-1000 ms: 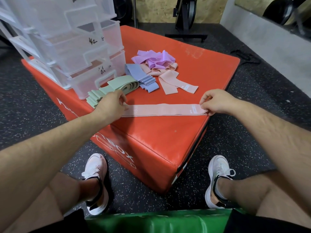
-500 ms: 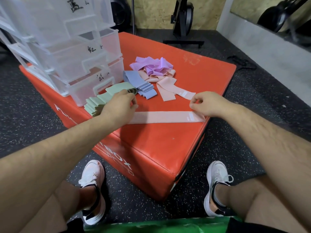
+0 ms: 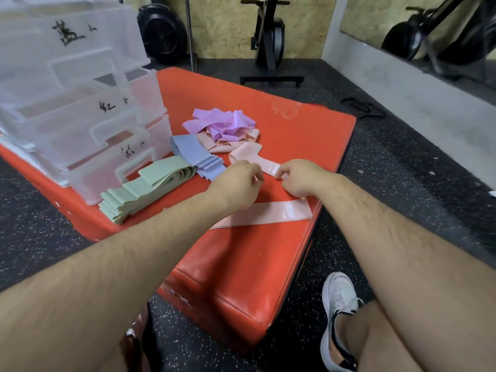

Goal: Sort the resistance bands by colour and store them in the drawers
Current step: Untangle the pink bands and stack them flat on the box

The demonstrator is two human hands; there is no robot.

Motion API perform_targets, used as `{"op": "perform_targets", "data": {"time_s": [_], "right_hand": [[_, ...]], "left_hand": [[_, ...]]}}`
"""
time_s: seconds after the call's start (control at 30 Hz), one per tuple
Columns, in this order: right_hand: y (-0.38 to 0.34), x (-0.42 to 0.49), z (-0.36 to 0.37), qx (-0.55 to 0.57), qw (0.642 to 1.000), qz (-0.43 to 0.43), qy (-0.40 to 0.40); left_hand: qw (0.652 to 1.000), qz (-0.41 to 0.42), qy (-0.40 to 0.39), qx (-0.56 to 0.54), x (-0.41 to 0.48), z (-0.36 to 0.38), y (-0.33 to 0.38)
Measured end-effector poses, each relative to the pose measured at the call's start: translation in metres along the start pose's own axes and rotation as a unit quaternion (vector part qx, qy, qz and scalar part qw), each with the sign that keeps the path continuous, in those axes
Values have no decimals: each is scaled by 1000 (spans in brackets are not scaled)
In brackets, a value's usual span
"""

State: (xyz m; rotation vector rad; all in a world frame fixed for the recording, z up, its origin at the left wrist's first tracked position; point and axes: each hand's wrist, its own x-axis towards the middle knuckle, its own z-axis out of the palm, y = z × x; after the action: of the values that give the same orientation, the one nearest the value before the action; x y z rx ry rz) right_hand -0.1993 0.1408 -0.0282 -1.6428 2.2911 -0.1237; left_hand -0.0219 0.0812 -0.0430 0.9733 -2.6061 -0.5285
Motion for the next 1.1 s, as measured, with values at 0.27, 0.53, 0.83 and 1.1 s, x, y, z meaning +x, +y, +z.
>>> {"op": "perform_targets", "data": {"time_s": [0.27,0.53,0.83,1.1], "right_hand": [[13,-3,-3,-10,998,-7,55],[-18,-41,-32,336,940,6,51],[-63,-64,-41,490,870,-54,1],[-67,-40,-15,250,949,-191,-15]], "left_hand": [[999,-35,-39,-16,-2,-2,1],[977,-73,-6,-199,-18,-15,24],[970,-66,85,-220,-44,-44,23],[966,-76,101,-225,-64,-56,1]]}}
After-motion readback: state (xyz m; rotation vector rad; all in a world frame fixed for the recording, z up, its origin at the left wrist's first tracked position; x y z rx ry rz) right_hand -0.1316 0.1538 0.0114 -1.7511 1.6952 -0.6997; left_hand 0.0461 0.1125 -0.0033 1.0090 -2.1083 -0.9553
